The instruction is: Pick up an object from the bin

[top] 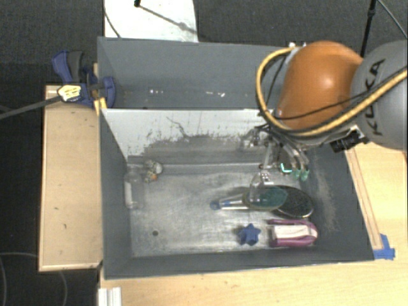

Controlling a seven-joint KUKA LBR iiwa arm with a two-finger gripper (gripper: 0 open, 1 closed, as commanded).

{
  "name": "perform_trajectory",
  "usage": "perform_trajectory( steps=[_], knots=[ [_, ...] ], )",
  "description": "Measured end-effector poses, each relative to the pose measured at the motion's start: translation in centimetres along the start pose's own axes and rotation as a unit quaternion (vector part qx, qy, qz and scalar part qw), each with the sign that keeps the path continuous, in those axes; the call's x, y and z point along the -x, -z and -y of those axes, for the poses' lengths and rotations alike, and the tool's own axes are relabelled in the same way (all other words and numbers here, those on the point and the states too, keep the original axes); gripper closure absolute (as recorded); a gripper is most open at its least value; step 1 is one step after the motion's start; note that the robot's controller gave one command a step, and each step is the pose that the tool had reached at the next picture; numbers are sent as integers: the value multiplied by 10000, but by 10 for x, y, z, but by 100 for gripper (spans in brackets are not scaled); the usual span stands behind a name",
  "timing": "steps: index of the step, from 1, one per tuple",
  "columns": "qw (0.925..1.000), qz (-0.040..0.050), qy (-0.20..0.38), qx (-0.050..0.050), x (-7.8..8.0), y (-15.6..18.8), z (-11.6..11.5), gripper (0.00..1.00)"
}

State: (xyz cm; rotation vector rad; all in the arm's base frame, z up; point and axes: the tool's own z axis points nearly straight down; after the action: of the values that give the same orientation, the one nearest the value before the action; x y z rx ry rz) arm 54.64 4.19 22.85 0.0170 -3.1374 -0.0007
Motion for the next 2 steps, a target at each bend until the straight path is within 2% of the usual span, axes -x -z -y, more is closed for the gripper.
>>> perform_trajectory(
  steps=[1,2],
  knots=[
    [9962,-2,874,-3,-3,-115,21,0],
    [9867,41,1624,-9,24,-153,55,0]
  ],
)
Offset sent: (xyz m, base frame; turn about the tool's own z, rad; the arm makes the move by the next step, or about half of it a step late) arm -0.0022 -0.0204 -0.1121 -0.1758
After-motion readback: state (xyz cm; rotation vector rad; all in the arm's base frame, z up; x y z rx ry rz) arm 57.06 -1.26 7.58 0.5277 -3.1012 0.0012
